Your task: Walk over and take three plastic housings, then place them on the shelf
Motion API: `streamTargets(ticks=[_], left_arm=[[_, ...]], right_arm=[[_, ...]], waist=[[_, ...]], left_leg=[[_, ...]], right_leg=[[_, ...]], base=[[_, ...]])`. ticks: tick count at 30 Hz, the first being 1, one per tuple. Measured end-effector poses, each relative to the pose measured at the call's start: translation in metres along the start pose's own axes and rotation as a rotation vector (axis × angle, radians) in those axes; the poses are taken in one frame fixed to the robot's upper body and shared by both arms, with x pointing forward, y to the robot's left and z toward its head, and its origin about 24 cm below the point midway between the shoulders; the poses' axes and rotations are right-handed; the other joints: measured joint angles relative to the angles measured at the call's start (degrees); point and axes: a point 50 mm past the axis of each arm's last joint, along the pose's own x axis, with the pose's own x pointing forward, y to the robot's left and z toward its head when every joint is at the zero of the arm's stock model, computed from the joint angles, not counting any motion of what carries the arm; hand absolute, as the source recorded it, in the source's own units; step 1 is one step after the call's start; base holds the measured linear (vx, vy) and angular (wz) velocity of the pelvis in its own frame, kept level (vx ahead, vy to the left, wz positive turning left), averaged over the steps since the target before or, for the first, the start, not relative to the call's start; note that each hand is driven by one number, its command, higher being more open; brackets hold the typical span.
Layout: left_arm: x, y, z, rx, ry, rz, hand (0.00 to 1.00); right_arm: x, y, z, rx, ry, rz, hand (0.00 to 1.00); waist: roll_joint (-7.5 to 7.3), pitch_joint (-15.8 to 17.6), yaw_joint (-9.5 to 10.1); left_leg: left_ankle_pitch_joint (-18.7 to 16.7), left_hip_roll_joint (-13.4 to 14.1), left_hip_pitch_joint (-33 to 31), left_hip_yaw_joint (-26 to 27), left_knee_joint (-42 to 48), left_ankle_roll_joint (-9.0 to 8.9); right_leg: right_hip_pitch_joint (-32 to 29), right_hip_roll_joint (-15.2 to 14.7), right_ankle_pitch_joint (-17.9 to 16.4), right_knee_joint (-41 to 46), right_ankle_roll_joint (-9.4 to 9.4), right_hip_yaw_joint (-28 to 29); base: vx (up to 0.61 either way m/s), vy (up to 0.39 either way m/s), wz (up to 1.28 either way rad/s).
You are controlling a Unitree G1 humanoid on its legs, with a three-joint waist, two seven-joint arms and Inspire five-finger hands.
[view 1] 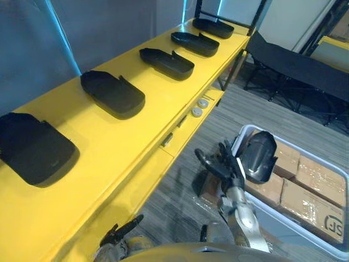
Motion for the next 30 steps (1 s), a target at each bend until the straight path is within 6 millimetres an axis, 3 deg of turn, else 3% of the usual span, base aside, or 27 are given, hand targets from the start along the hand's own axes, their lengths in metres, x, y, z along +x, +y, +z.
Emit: streamTargets(ticks=[1, 2, 3, 4, 5, 6, 7, 8, 9, 10, 11, 15, 16, 18, 19, 20, 22, 24, 27, 30], left_arm=[[0.0, -0.001, -0.008, -0.029, 0.032, -0.001, 1.0], [-0.001, 0.001, -0.012, -0.031, 0.035, 0.002, 1.0], [-0.001, 0.004, -0.007, 0.009, 0.019, 0.001, 1.0], [-0.001, 0.01, -0.003, 0.032, 0.011, 0.01, 1.0], [-0.001, 0.019, 0.003, 0.043, -0.003, 0.023, 1.0], [-0.001, 0.02, 0.004, 0.041, -0.006, 0.022, 1.0], [-0.001, 0.022, 0.005, 0.008, -0.019, 0.023, 1.0], [0.0, 0.02, 0.013, -0.06, -0.05, 0.012, 1.0], [0.0, 0.017, 0.015, -0.097, -0.054, 0.006, 1.0], [0.001, 0.002, 0.008, -0.195, -0.031, -0.013, 1.0], [0.001, -0.002, 0.001, -0.276, -0.006, 0.008, 1.0], [-0.004, 0.015, -0.023, -0.319, 0.051, 0.071, 1.0], [-0.005, 0.017, -0.03, -0.351, 0.063, 0.076, 1.0], [-0.006, 0.015, -0.037, -0.35, 0.082, 0.067, 1.0], [-0.008, 0.012, -0.044, -0.348, 0.1, 0.054, 1.0], [-0.008, 0.01, -0.045, -0.349, 0.107, 0.051, 1.0], [-0.007, 0.01, -0.041, -0.303, 0.087, 0.044, 1.0], [-0.007, 0.012, -0.033, -0.232, 0.058, 0.038, 1.0], [-0.005, 0.009, -0.021, -0.133, 0.003, 0.031, 1.0], [-0.005, 0.005, -0.012, -0.103, -0.036, 0.017, 1.0]], right_arm=[[0.004, 0.0, 0.004, -0.016, -0.017, -0.041, 1.0], [0.004, -0.001, 0.005, -0.013, -0.02, -0.063, 1.0], [0.005, -0.004, 0.009, -0.008, -0.032, -0.096, 1.0], [0.004, -0.004, 0.009, -0.005, -0.027, -0.102, 1.0], [0.004, -0.007, 0.007, -0.007, -0.004, -0.113, 1.0], [0.003, -0.011, 0.009, -0.014, -0.001, -0.114, 1.0], [0.001, -0.015, 0.013, -0.009, -0.011, -0.101, 1.0], [0.0, -0.019, 0.023, 0.003, -0.047, -0.099, 1.0], [0.0, -0.024, 0.028, 0.002, -0.071, -0.104, 1.0], [0.0, -0.04, 0.047, -0.034, -0.146, -0.105, 1.0], [-0.001, -0.049, 0.056, -0.054, -0.174, -0.09, 1.0], [-0.015, -0.072, 0.079, -0.067, -0.25, -0.067, 1.0], [-0.014, -0.075, 0.083, -0.076, -0.249, -0.066, 1.0], [-0.011, -0.079, 0.085, -0.086, -0.234, -0.087, 1.0], [-0.005, -0.081, 0.085, -0.083, -0.22, -0.112, 1.0], [0.0, -0.08, 0.079, -0.065, -0.185, -0.141, 1.0], [0.005, -0.086, 0.067, -0.068, -0.117, -0.194, 1.0], [0.015, -0.092, 0.051, -0.07, -0.024, -0.259, 1.0], [0.023, -0.101, 0.039, -0.073, 0.067, -0.311, 1.0], [0.028, -0.111, 0.03, -0.087, 0.122, -0.359, 1.0]], waist=[[1.51, -0.29, 0.74], [2.07, -0.33, 0.93], [0.22, 0.0, 0.39], [-0.65, 0.07, -0.17], [-1.83, -0.34, -0.7], [-1.71, -0.47, -0.46], [-1.64, -0.23, -0.05], [-3.77, 0.48, -0.43], [-3.73, 0.51, -0.91], [-1.04, 1.59, -1.93], [-0.95, 2.34, -1.72], [-0.98, 2.3, -3.34], [-1.29, 2.48, -3.19], [-0.51, 2.29, -3.13], [0.54, 2.0, -2.88], [0.69, 1.88, -2.55], [0.07, 2.53, -1.77], [-0.03, 2.68, -1.56], [0.62, 3.0, -1.65], [0.37, 3.16, -1.38]], left_leg=[[2.54, 1.98, 0.43, -0.89, -1.91, -0.7], [3.9, 3.02, 1.37, -0.24, -3.99, -1.7], [5.21, 1.97, 3.27, 1.37, -6.11, -3.68], [5.16, 1.76, 3.18, 2.03, -5.19, -3.65], [5.19, 3.16, 1.76, 3.06, -0.99, -3.58], [5.47, 5.02, 1.1, 3.4, 1.65, -3.11], [7.45, 7.41, -1.55, 3.53, 7.81, -0.35], [6.35, 7.7, -5.37, 3.35, 11.3, -1.47], [3.48, 6.42, -5.48, 3.02, 5.64, -3.45], [8.3, 5.65, -5.41, 1.7, -4.95, -4.27], [10.16, 4.91, -3.23, 1.44, -6.7, -5.61], [13.83, 2.55, -0.99, -0.28, -8.21, -3.89], [13.35, 1.72, -0.78, -1.0, -8.56, -3.67], [10.35, -3.17, -0.59, -5.21, -10.5, -3.81], [9.89, -6.03, 0.04, -5.97, -14.1, -3.44], [10.9, -7.12, 1.74, -5.34, -17.18, -3.44], [11.11, -8.51, 1.72, -5.33, -17.79, -3.26], [11.07, -9.81, 1.76, -5.91, -17.64, -3.05], [10.7, -11.04, 1.72, -6.19, -17.47, -2.41], [10.51, -11.35, 0.87, -6.97, -17.22, -2.11]], right_leg=[[0.54, 2.49, 2.17, -4.71, -2.58, 0.47], [0.93, 3.11, 2.15, -6.0, -2.61, 0.31], [0.49, -0.26, 0.15, -3.79, -0.76, -1.32], [1.09, -1.62, 0.7, -4.79, 0.46, -2.05], [2.64, -0.75, -0.97, -8.08, 3.22, -4.12], [3.9, 0.6, -0.88, -10.99, 3.37, -5.6], [6.53, 2.01, -0.91, -17.23, 4.06, -7.16], [9.1, 2.37, -1.12, -23.9, 6.36, -7.25], [9.56, 2.67, -0.88, -26.51, 7.07, -7.22], [10.22, 4.82, -0.03, -29.59, 8.46, -6.89], [10.68, 5.11, 0.48, -30.91, 9.05, -5.57], [13.39, 4.68, 0.76, -36.16, 9.42, -4.61], [14.85, 4.18, 1.42, -38.3, 9.57, -3.8], [15.37, 3.26, 2.57, -39.49, 9.53, -3.23], [14.54, 3.12, 3.36, -39.05, 9.94, -2.6], [13.49, 2.38, 3.88, -38.32, 10.79, -2.55], [13.28, 1.36, 4.4, -38.53, 11.55, -2.53], [13.45, 0.14, 4.73, -38.48, 12.04, -2.51], [13.72, -0.74, 5.51, -39.08, 12.61, -2.52], [13.69, -0.65, 6.5, -40.62, 12.66, -2.73]], base=[[-0.03, -0.188, -1.16], [0.02, -0.237, -1.1], [0.02, -0.192, -0.7], [0.0, -0.242, -0.74], [-0.02, -0.17, -0.65], [-0.01, -0.213, -1.11], [0.01, -0.239, -1.23], [-0.01, -0.256, -1.1], [-0.02, -0.246, -0.83], [-0.03, -0.148, -0.97], [-0.01, -0.128, -0.83], [-0.02, -0.079, -0.25], [0.04, 0.019, -0.13], [0.05, 0.094, -0.13], [0.02, 0.154, -0.2], [0.01, 0.105, -0.16], [0.02, 0.067, 0.01], [0.03, 0.121, 0.07], [0.01, 0.093, 0.01], [-0.02, 0.014, 0.01]])
